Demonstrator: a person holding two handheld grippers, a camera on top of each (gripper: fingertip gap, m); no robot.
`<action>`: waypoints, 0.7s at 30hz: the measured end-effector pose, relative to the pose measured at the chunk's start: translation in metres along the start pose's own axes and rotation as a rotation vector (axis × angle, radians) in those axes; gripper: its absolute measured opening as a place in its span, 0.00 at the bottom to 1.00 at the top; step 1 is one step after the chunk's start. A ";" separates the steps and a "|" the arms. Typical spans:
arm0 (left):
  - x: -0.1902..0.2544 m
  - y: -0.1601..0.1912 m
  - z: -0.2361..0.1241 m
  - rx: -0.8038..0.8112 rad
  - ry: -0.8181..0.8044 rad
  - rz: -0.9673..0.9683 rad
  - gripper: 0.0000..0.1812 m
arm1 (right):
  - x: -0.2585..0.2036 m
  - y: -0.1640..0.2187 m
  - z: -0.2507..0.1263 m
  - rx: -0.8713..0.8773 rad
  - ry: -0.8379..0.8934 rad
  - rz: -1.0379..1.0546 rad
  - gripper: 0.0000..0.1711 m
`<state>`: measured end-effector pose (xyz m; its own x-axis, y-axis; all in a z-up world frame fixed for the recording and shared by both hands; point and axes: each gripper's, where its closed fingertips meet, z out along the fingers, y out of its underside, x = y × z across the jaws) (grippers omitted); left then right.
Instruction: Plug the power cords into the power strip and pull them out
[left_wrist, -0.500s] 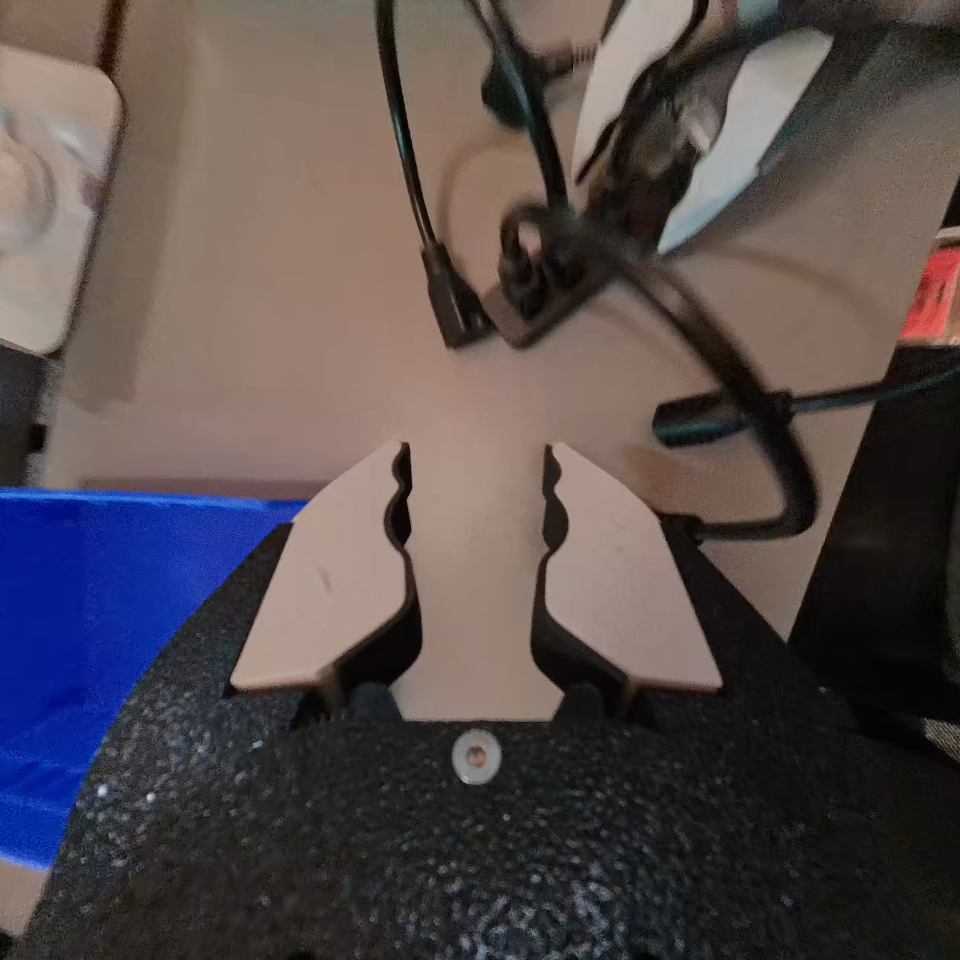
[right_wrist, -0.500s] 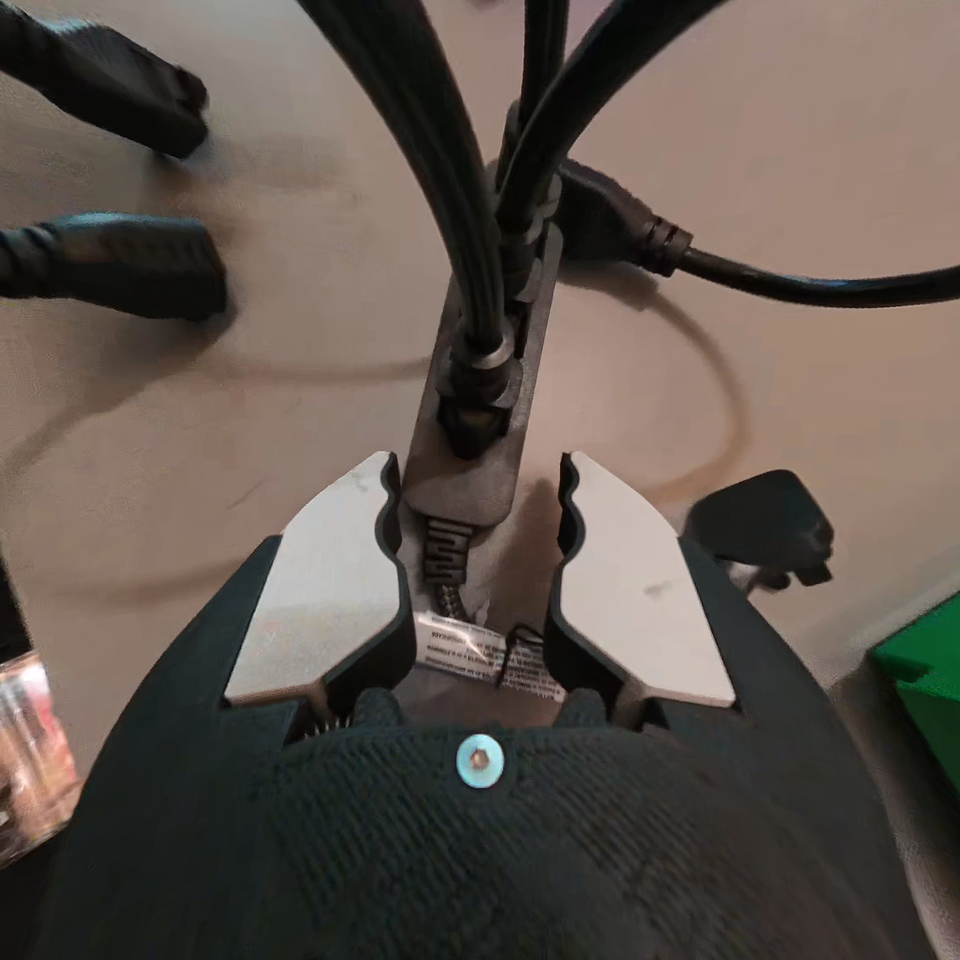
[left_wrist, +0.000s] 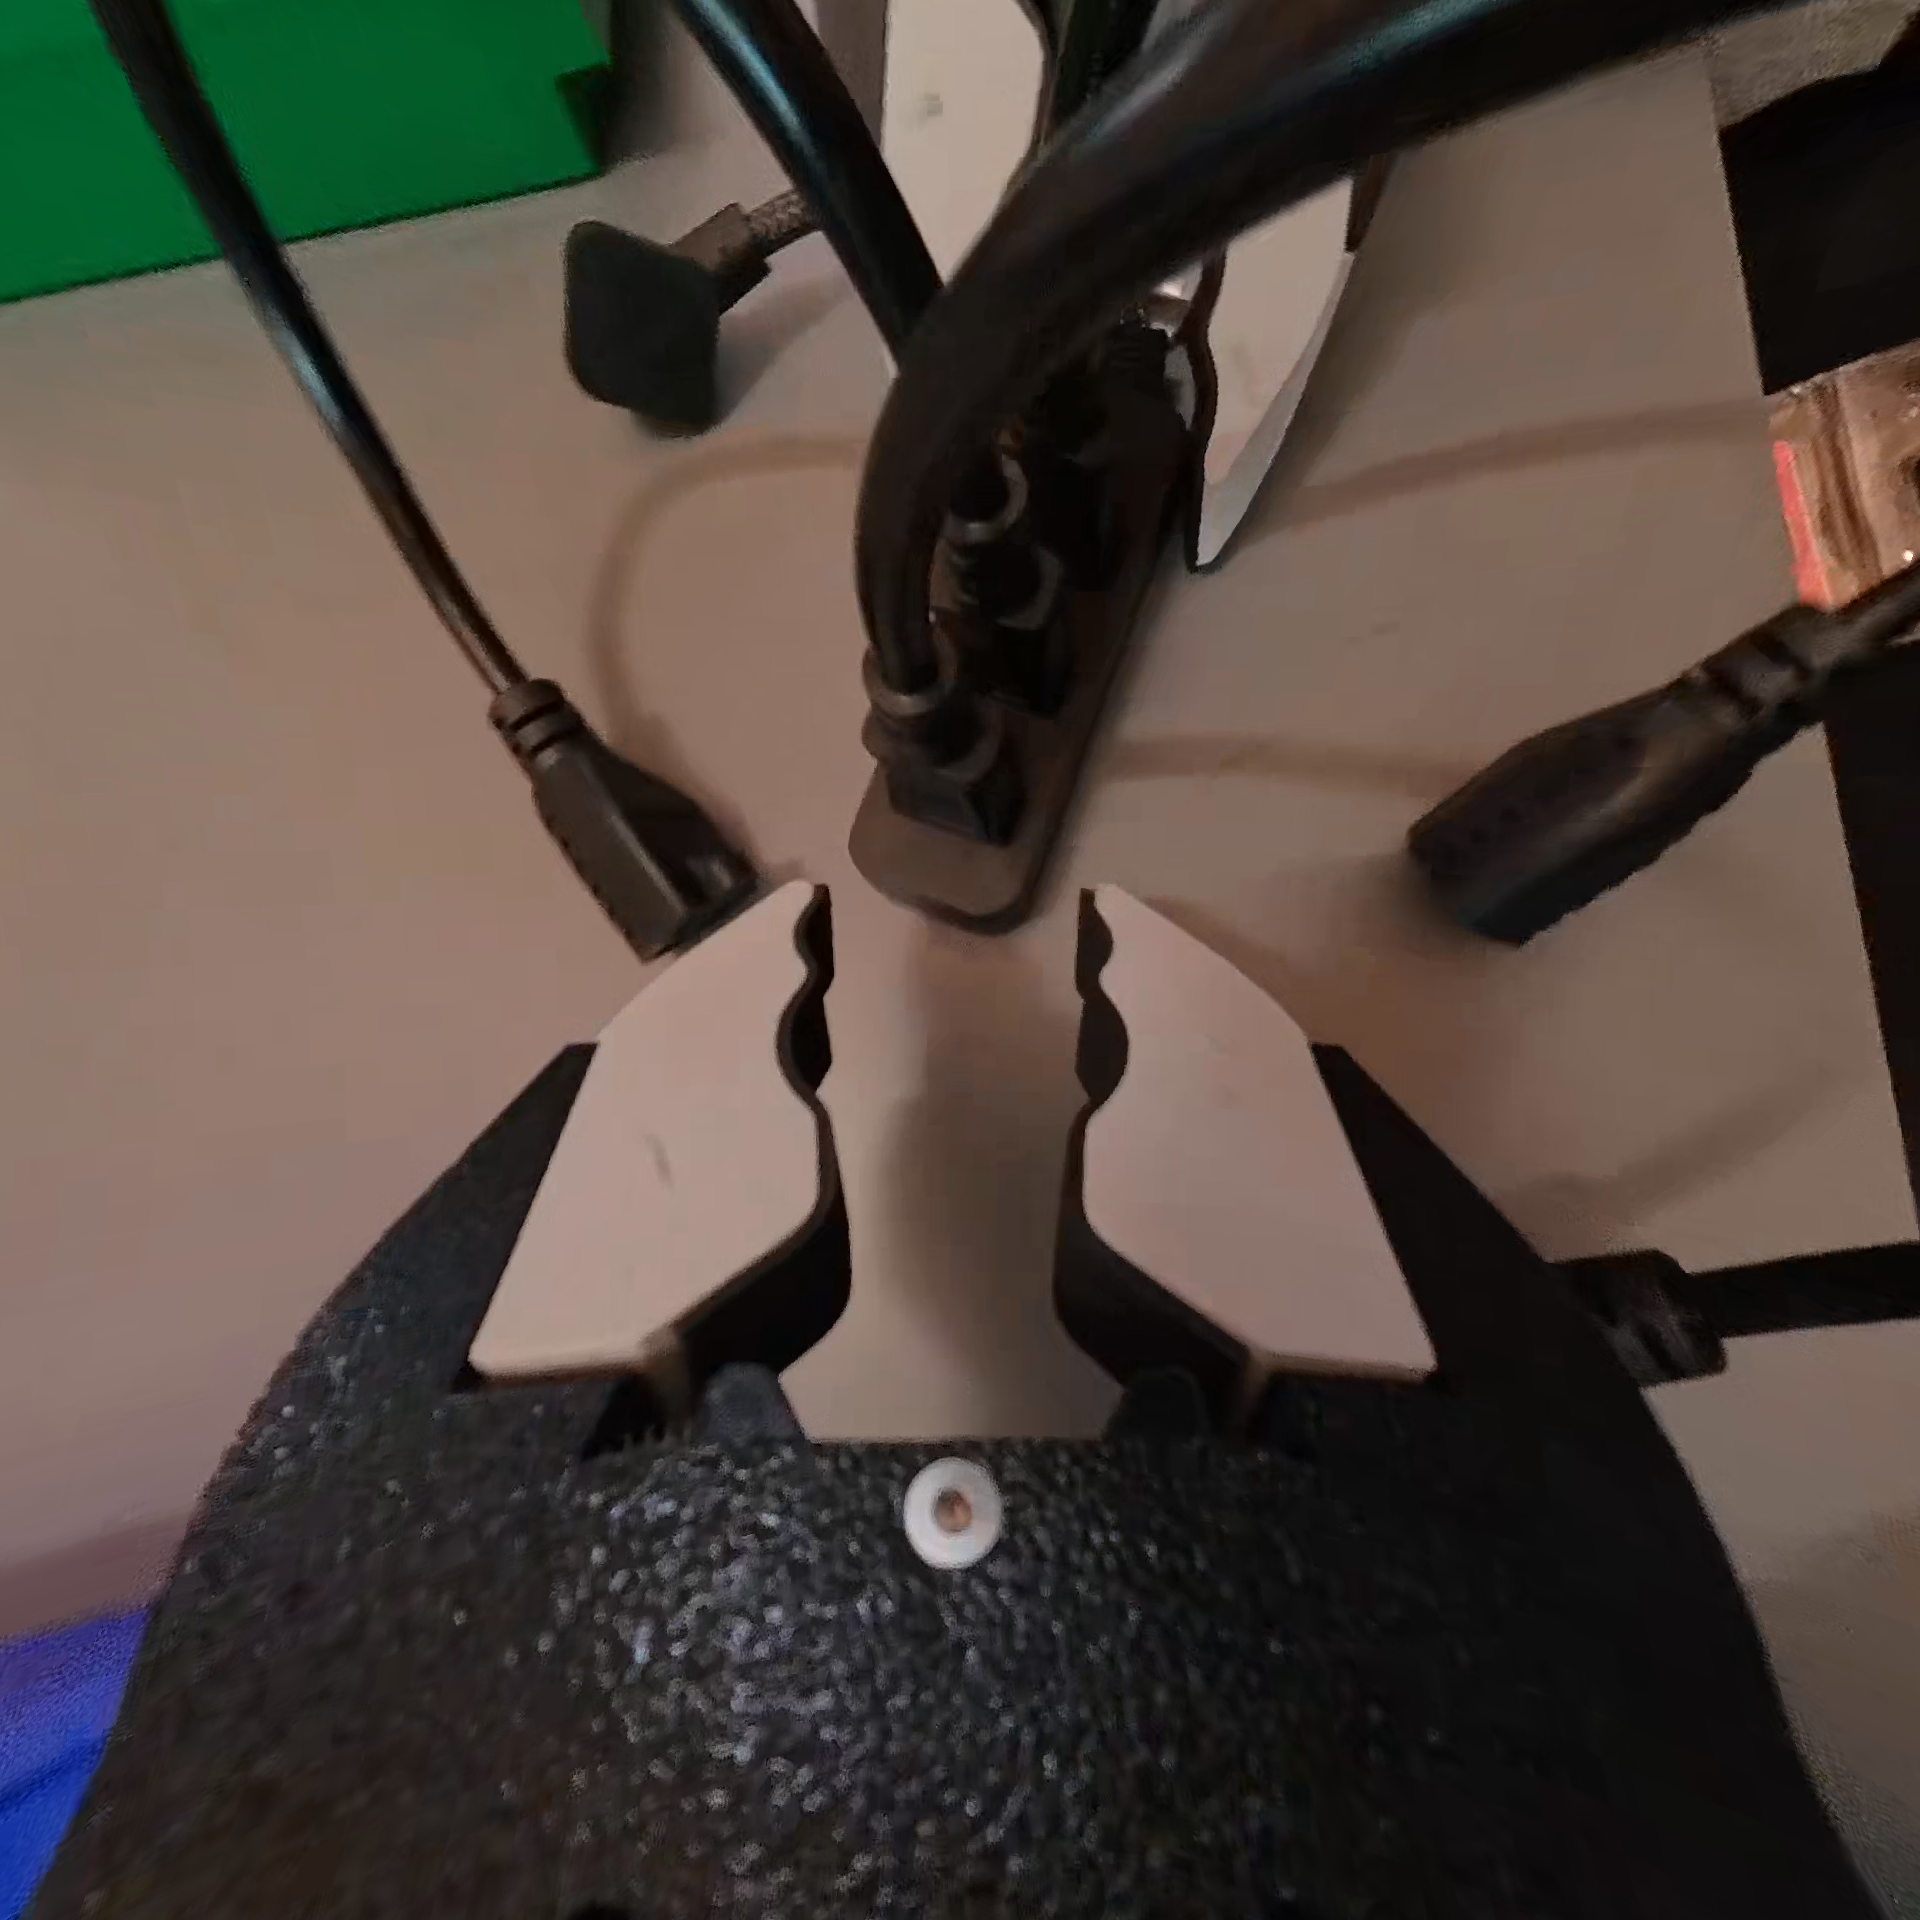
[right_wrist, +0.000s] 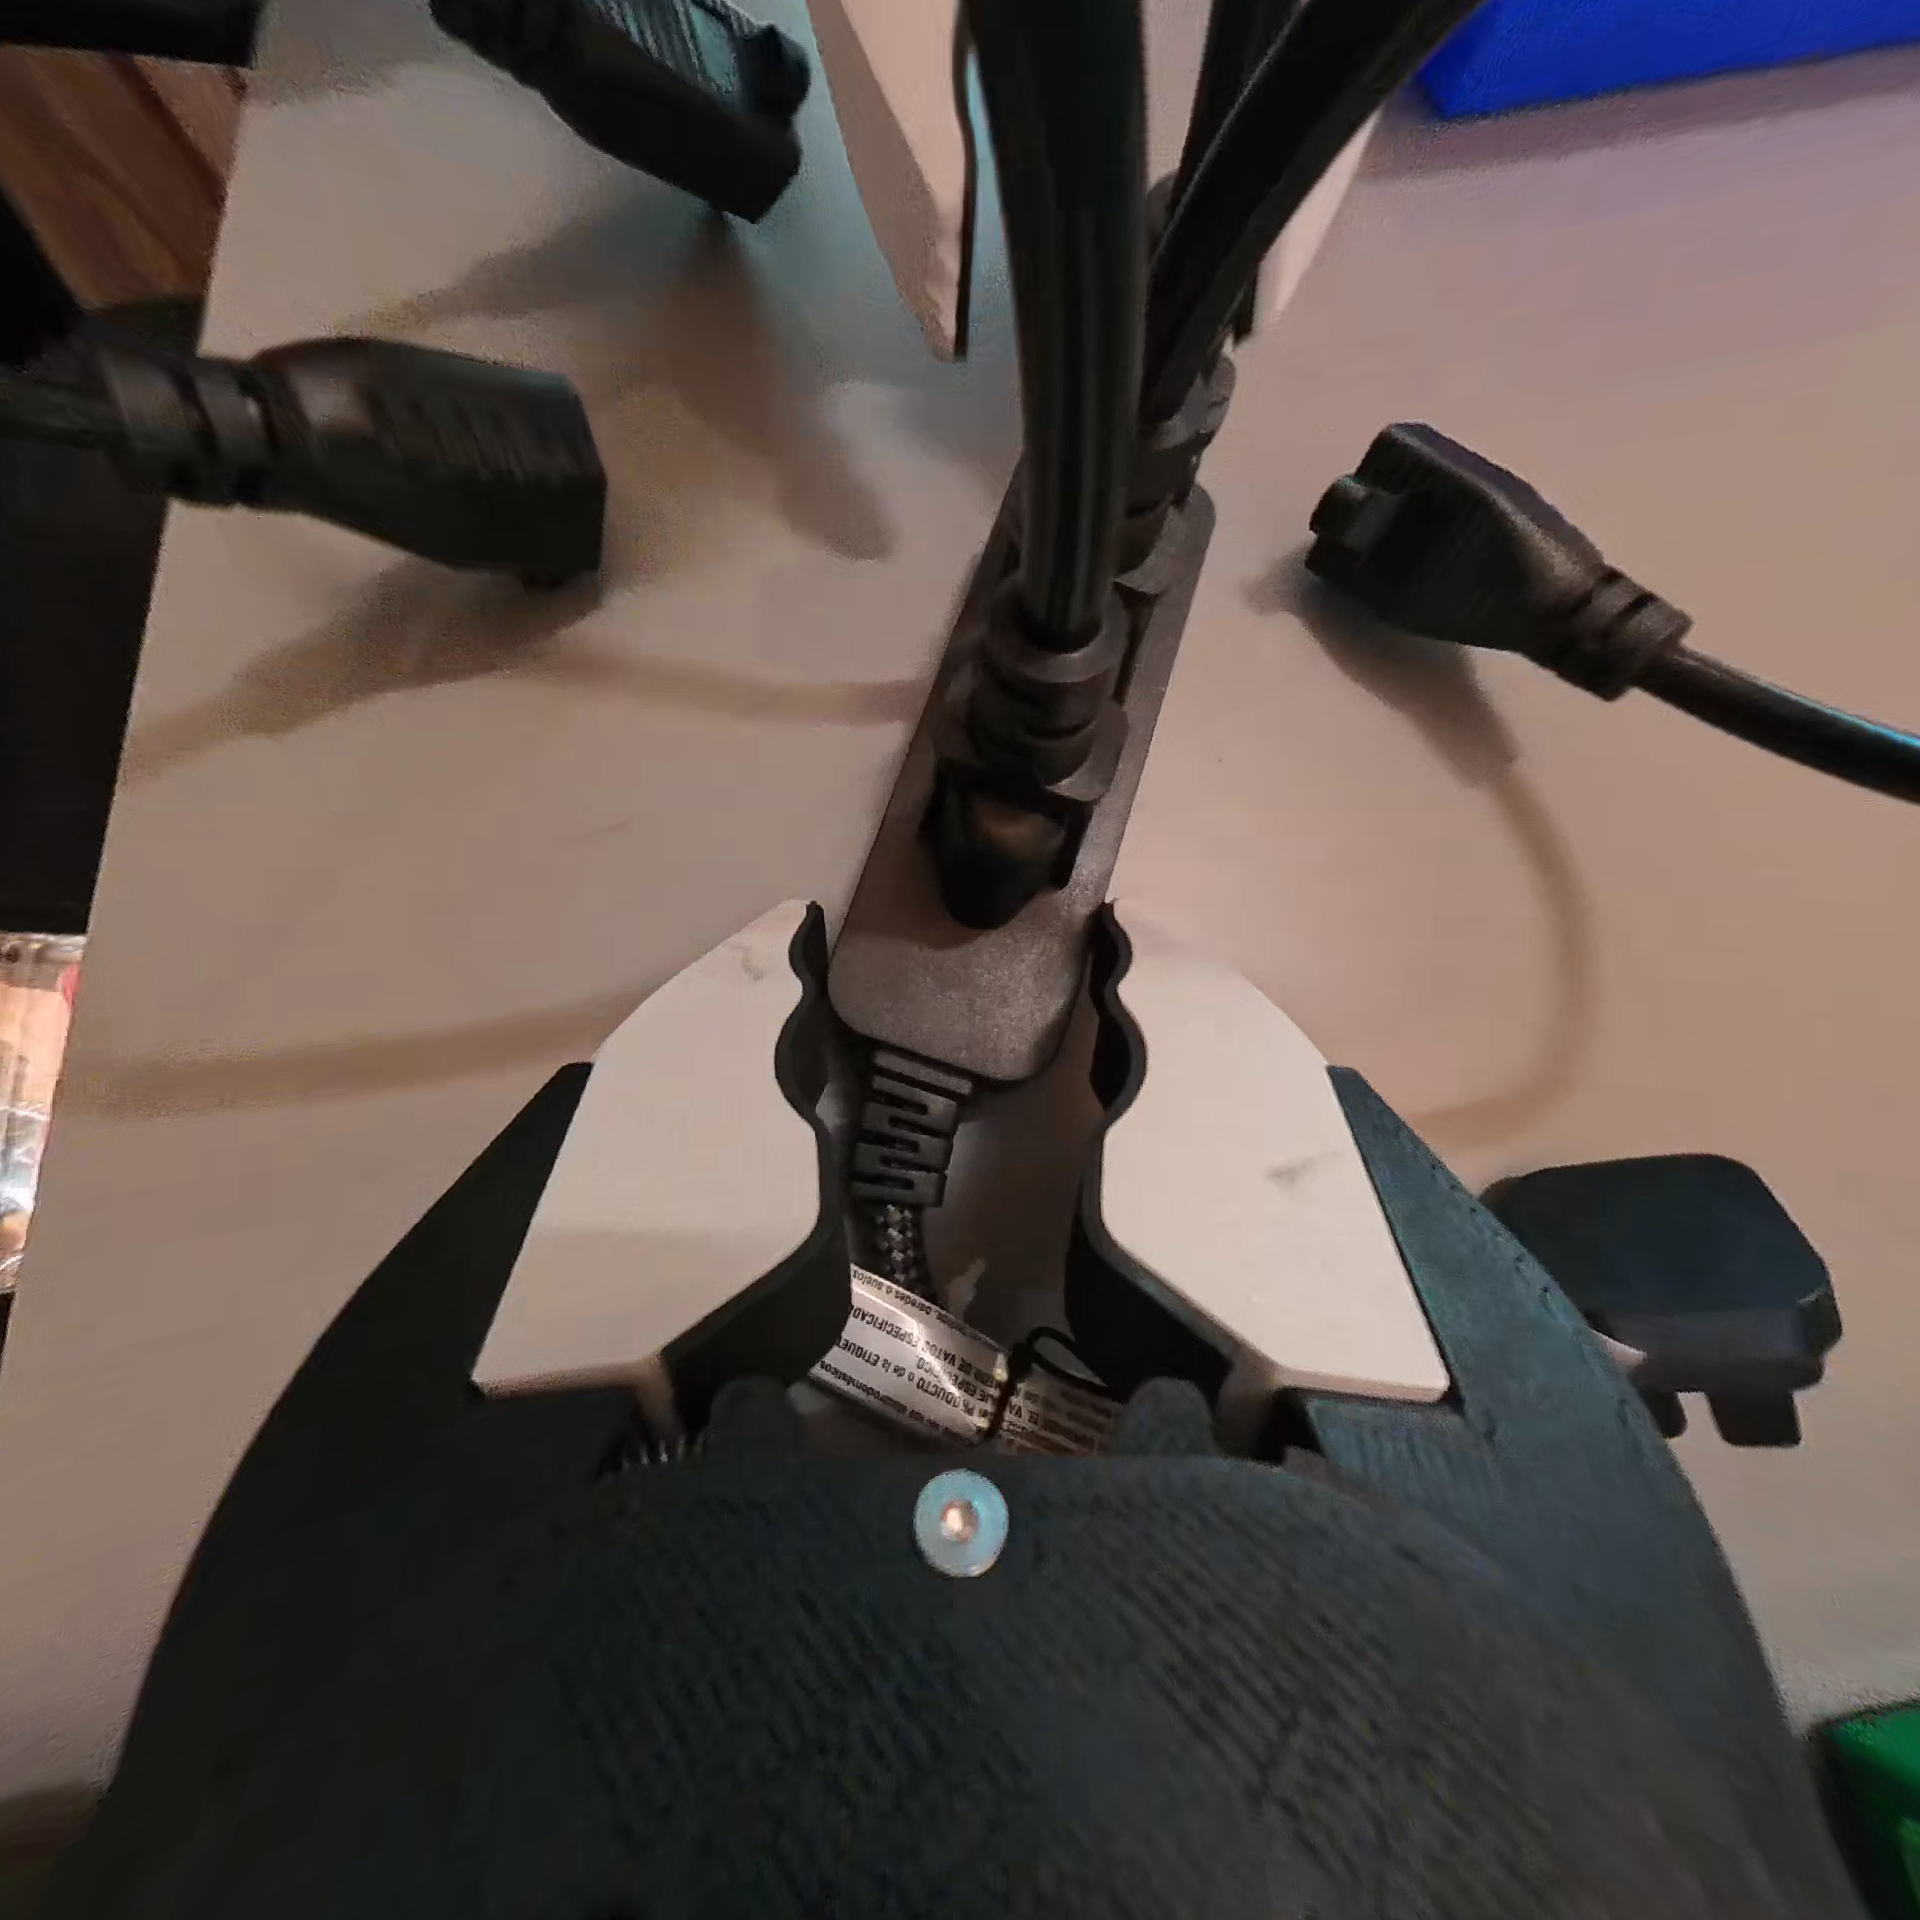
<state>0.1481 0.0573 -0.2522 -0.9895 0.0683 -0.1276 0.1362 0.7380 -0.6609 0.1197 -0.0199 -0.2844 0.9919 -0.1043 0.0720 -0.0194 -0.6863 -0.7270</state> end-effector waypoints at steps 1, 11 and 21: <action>0.003 -0.001 0.005 -0.006 0.028 0.010 0.24 | -0.001 0.000 0.000 0.009 -0.014 -0.006 0.29; 0.010 -0.014 0.038 -0.091 0.146 0.075 0.22 | -0.001 0.001 0.000 0.004 -0.048 0.014 0.30; -0.007 -0.016 0.026 -0.193 0.052 0.099 0.16 | 0.015 -0.004 -0.022 0.005 0.082 0.017 0.34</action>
<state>0.1538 0.0271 -0.2599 -0.9737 0.1776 -0.1426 0.2254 0.8406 -0.4925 0.1317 -0.0348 -0.2658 0.9779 -0.1748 0.1150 -0.0356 -0.6805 -0.7319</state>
